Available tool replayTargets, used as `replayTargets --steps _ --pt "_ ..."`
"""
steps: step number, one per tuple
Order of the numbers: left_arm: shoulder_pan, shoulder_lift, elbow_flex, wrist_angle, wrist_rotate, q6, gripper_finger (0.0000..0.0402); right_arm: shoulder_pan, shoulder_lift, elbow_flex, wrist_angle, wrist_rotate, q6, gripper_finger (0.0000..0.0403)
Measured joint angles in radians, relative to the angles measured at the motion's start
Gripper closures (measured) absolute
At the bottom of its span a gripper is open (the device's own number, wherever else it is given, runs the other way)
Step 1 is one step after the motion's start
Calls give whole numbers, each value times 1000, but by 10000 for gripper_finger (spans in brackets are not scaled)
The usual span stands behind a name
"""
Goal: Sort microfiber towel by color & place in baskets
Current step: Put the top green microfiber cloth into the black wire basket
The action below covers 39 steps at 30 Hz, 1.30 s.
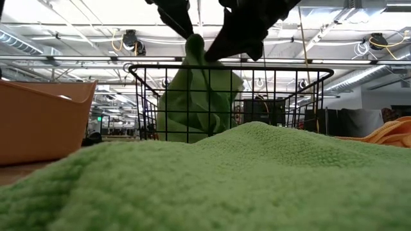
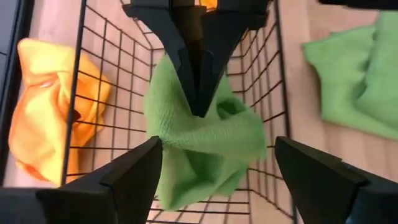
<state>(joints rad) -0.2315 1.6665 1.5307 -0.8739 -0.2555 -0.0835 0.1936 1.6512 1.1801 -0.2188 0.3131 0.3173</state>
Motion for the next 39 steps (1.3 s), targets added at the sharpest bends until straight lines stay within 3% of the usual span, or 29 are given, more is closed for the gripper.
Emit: replayTargets --steps 7,14,18,30,39 --pt "14 12 0 8 -11 46 87 -39 33 1 11 73 -16 403" --pt "7 11 0 -25 -116 65 87 -97 171 0 21 -95 17 403" --pt "5 11 0 -75 -141 36 87 -102 183 2 13 -138 31 403" --pt "-39 -7 0 -104 -143 -42 87 -100 9 -1 -100 -125 -19 403" --pt "-112 -64 0 -125 -143 -130 87 -79 -51 -1 -237 -102 49 403"
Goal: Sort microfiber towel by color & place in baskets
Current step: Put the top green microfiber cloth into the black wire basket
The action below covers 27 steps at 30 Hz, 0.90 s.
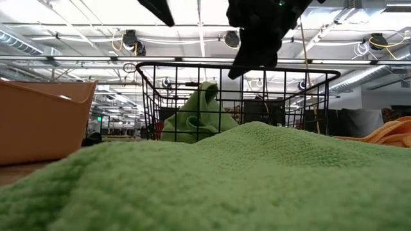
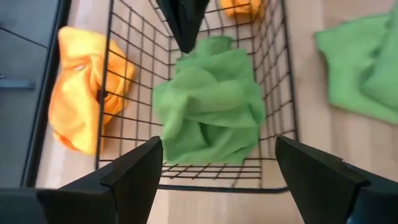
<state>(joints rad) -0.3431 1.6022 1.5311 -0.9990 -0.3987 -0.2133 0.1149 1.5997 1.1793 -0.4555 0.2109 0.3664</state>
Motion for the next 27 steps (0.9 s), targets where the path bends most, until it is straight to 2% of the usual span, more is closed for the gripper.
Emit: replayTargets --steps 5,13,22,27 --pt "-69 -10 0 -114 -6 -57 87 17 29 0 94 -8 -17 403" --pt "-151 -31 0 -163 -176 -170 87 -26 146 2 283 -91 -12 403" --pt "-169 -28 0 -158 -317 -305 87 -117 293 1 219 -122 45 403" --pt "-169 -26 0 -121 -338 -305 87 -136 333 1 267 -215 49 403"
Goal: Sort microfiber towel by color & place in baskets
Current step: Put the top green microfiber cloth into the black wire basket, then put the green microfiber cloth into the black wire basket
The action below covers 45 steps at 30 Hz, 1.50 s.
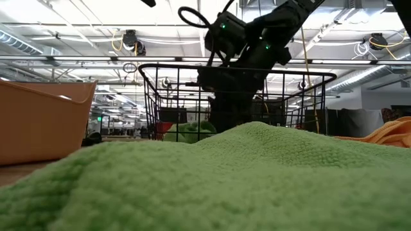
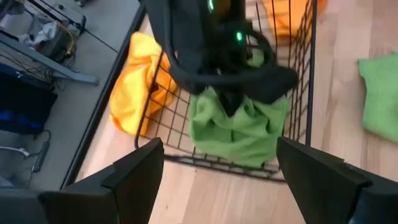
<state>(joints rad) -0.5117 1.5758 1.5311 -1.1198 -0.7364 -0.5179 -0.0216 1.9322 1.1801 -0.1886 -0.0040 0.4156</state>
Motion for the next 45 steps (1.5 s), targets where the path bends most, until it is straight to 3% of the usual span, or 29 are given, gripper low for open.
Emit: replayTargets --steps 9,14,22,29,36,40,45 --pt "-19 25 -33 59 -4 27 87 10 -79 0 -33 5 29 403" --pt "-35 24 -120 209 9 83 87 41 -178 1 -77 14 37 403" --pt "-39 24 -242 544 149 114 87 123 -324 1 -304 207 69 403" --pt "-54 74 -303 853 342 141 87 291 -418 1 -363 301 101 403" --pt "-76 173 -303 912 407 142 87 529 -414 1 -350 458 154 403" --pt "-81 244 -302 1024 457 159 87 649 -379 0 -309 552 157 403" --pt "-85 351 -269 1070 497 159 87 745 -322 1 -187 579 145 403"
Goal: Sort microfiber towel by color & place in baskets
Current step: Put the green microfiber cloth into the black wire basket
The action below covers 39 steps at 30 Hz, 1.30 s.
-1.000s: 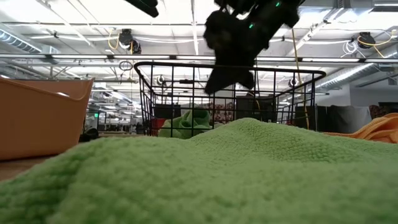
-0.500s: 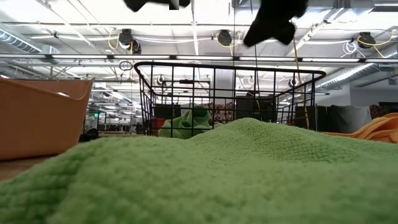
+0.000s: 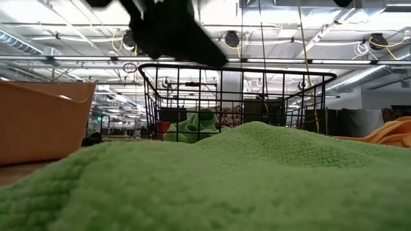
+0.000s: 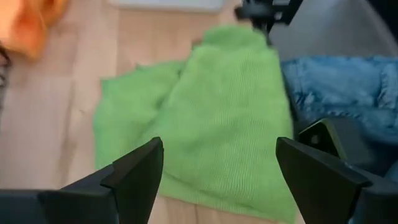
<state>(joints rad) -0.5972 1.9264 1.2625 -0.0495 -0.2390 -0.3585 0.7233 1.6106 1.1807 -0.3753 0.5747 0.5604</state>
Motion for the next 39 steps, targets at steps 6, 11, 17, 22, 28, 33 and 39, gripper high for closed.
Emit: replayTargets --steps 6,11,17,22,28,33,39 --pt "7 110 15 36 3 -60 87 49 91 0 92 -1 8 403" --pt "27 159 15 45 -1 -136 87 58 139 0 124 -2 52 403" --pt "37 188 16 37 38 -132 144 58 155 0 126 -2 95 403" --pt "42 198 18 25 24 -130 253 58 155 0 126 0 104 403" --pt "45 173 15 -2 27 -105 382 58 155 0 125 1 100 403" --pt "48 104 12 -37 35 -103 376 59 155 0 125 39 98 403" --pt "47 -3 13 -142 -25 -80 385 70 155 0 196 153 68 393"
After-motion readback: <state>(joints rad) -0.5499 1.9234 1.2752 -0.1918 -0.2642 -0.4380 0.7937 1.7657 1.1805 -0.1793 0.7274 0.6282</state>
